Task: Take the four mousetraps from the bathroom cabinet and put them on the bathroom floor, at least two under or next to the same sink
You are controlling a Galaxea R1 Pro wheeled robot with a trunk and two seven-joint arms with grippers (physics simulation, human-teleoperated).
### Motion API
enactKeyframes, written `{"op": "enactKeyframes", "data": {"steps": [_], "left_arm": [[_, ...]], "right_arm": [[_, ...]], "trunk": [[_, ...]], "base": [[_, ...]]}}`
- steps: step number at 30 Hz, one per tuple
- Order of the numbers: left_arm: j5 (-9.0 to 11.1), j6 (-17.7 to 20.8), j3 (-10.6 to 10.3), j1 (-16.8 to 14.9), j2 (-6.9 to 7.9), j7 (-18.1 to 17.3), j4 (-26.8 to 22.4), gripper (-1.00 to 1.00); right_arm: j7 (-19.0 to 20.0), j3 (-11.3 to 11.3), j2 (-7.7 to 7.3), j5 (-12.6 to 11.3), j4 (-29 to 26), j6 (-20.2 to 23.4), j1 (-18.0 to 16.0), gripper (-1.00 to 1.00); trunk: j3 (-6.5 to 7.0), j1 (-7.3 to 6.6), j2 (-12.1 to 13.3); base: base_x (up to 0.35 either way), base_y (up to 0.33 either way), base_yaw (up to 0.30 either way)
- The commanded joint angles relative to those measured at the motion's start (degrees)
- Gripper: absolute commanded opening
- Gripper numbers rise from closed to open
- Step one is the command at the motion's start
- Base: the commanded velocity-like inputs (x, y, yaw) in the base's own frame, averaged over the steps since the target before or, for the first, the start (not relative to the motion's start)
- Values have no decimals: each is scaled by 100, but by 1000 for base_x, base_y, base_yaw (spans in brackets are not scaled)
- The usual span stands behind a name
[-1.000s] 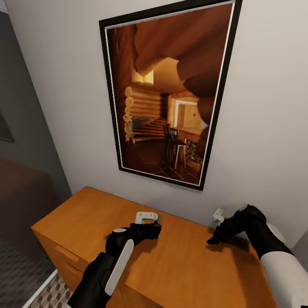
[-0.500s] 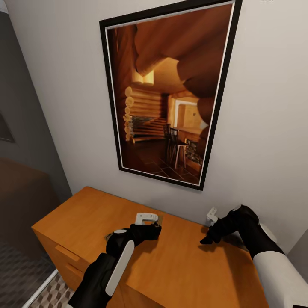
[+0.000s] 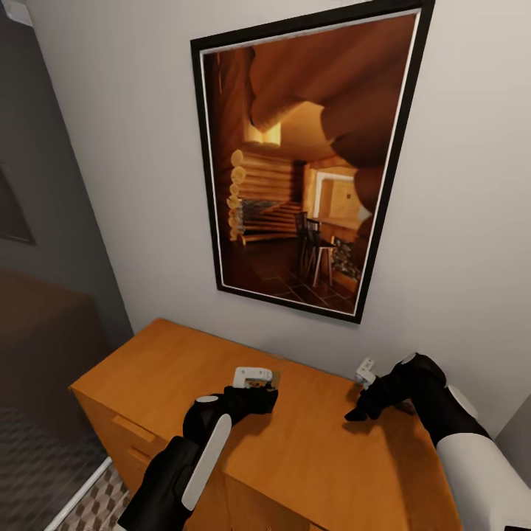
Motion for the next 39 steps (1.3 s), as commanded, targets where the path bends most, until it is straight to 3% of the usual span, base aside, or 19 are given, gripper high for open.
{"op": "enactKeyframes", "data": {"steps": [1,22,23,28,33,39], "left_arm": [[52,22,-4,-5,0,54,-6,-100],[52,21,-4,-5,0,54,-3,-100],[52,21,-4,-5,0,54,-3,-100],[48,21,-4,-5,0,54,0,-100],[44,21,-4,-5,0,54,2,-100],[43,21,-4,-5,0,54,3,-100]], "right_arm": [[39,-10,3,29,-7,52,-6,100],[-42,-18,-60,53,3,46,-6,100],[-77,-18,-62,55,3,43,-6,100],[-975,-19,-67,79,3,23,-6,100],[-1087,-19,-73,134,3,48,-6,100],[-1121,-23,-75,528,14,59,-6,100]], "trunk": [[-14,3,-14],[-14,3,-14],[-14,3,-14],[-14,3,-14],[-14,3,-14],[-14,3,-14]], "base": [[-122,230,0],[-30,31,0],[0,0,0],[0,0,0],[0,0,0],[0,0,0]]}}
